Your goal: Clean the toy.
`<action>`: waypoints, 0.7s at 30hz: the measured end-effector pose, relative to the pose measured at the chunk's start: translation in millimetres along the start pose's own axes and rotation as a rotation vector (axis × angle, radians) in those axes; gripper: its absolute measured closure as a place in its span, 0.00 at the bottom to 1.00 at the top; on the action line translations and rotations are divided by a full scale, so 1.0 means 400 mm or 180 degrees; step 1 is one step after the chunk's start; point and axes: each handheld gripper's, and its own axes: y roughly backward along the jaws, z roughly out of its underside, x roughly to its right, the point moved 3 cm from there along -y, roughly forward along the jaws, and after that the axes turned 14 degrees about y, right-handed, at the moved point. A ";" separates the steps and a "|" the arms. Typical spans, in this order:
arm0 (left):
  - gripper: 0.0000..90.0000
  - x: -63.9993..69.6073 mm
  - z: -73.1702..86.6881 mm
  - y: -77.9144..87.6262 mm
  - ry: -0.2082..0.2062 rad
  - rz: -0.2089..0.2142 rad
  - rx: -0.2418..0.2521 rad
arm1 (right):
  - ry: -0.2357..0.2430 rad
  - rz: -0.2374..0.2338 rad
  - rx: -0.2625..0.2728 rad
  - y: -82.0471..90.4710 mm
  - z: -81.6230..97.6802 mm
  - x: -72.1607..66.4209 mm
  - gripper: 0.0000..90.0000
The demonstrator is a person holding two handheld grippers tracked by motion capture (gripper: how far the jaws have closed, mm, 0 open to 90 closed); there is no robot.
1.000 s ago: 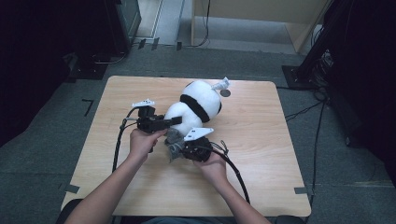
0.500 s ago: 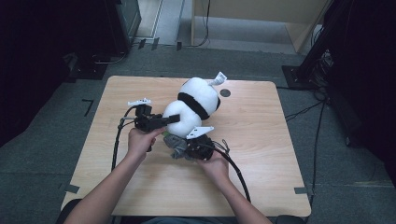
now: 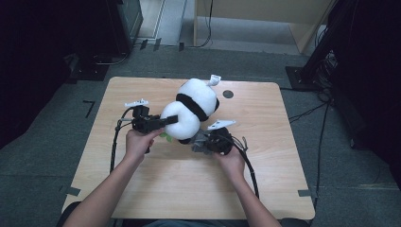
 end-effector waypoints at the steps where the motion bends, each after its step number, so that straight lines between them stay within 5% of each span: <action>1: 0.55 -0.001 -0.001 0.001 0.0005 -0.0002 0.0007 | -0.0047 0.0034 0.0042 0.011 0.001 0.013 0.88; 7: 0.55 -0.013 -0.002 0.003 -0.0006 -0.0102 0.0014 | -0.0309 0.0192 0.0344 0.096 -0.003 0.069 0.89; 10: 0.55 -0.016 0.000 -0.001 -0.0019 -0.0146 0.0003 | -0.0305 0.0215 0.0556 0.141 -0.021 0.074 0.89; 13: 0.55 -0.017 0.003 -0.007 -0.0029 -0.0183 -0.0016 | -0.0177 0.0180 0.0780 0.177 -0.059 0.048 0.89; 16: 0.55 -0.011 0.010 -0.018 -0.0030 -0.0185 -0.0047 | -0.0105 -0.0049 0.1013 0.191 -0.101 -0.001 0.89; 21: 0.55 0.016 0.029 -0.038 -0.0028 -0.0101 -0.0022 | 0.0147 -0.0288 0.0925 0.141 -0.138 -0.090 0.89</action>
